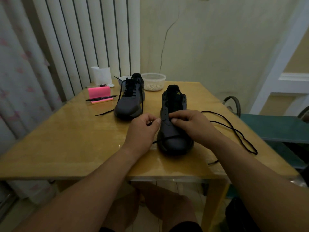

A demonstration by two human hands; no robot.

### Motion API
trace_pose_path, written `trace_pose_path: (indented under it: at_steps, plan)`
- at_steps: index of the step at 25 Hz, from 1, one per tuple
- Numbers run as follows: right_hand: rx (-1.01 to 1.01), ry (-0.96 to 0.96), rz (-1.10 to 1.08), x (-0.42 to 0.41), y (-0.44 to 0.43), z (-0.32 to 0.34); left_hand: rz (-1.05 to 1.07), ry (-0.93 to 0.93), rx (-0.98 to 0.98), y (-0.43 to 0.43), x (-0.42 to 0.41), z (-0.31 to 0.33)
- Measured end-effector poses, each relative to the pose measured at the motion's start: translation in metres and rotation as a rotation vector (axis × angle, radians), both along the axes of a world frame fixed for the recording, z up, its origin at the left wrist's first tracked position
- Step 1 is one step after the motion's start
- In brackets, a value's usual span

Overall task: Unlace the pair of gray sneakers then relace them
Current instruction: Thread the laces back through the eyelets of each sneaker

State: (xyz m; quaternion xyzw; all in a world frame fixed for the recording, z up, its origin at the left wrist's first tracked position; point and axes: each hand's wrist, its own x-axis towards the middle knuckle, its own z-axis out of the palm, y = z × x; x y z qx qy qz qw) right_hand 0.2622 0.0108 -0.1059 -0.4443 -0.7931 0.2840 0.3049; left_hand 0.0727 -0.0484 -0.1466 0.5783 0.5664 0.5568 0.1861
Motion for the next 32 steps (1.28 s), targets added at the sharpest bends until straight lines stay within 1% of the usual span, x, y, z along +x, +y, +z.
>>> trace_pose_path:
  at_steps: [2, 4, 5, 9, 11, 12, 13, 14, 17, 19, 21, 27, 29, 32]
  plan:
    - [-0.015, 0.010, 0.006, 0.000, 0.000, 0.000, 0.010, 0.025, 0.011, 0.000, 0.000, -0.001]
    - [-0.010, -0.002, 0.013, 0.000, 0.000, 0.001, 0.031, 0.093, 0.017, -0.001, 0.001, -0.002]
    - [-0.005, -0.012, 0.011, 0.000, -0.001, 0.002, 0.047, 0.162, 0.027, -0.001, 0.002, -0.002]
    - [0.002, -0.053, 0.005, -0.002, -0.005, 0.010, 0.130, 0.545, 0.107, 0.003, 0.002, 0.013]
    - [0.008, -0.073, 0.008, -0.002, -0.006, 0.012, 0.132, 0.670, 0.110, 0.007, 0.002, 0.021]
    - [0.009, -0.081, 0.007, -0.002, -0.007, 0.013, 0.120, 0.689, 0.094, 0.008, 0.002, 0.022]
    - [0.009, -0.094, 0.003, -0.003, -0.007, 0.013, 0.099, 0.664, 0.071, 0.009, 0.003, 0.020]
    - [0.007, -0.113, 0.000, -0.004, -0.007, 0.015, 0.070, 0.591, 0.045, 0.011, 0.003, 0.017]
    - [0.009, -0.233, 0.016, -0.007, -0.005, 0.025, -0.043, 0.224, -0.040, 0.014, 0.003, 0.007]
    - [-0.043, -0.290, 0.032, -0.010, -0.002, 0.034, -0.126, -0.015, -0.076, 0.013, 0.002, 0.003]
    - [-0.107, -0.315, 0.037, -0.013, 0.001, 0.042, -0.192, -0.158, -0.094, 0.012, 0.002, 0.002]
    - [-0.331, -0.303, 0.028, -0.017, 0.005, 0.048, -0.234, -0.237, -0.087, 0.009, 0.001, 0.002]
    - [-0.334, -0.312, 0.032, -0.019, 0.005, 0.047, -0.234, -0.243, -0.086, 0.007, 0.001, 0.001]
    - [-0.258, -0.265, 0.015, -0.022, 0.003, 0.042, -0.258, -0.252, -0.111, 0.007, -0.001, 0.001]
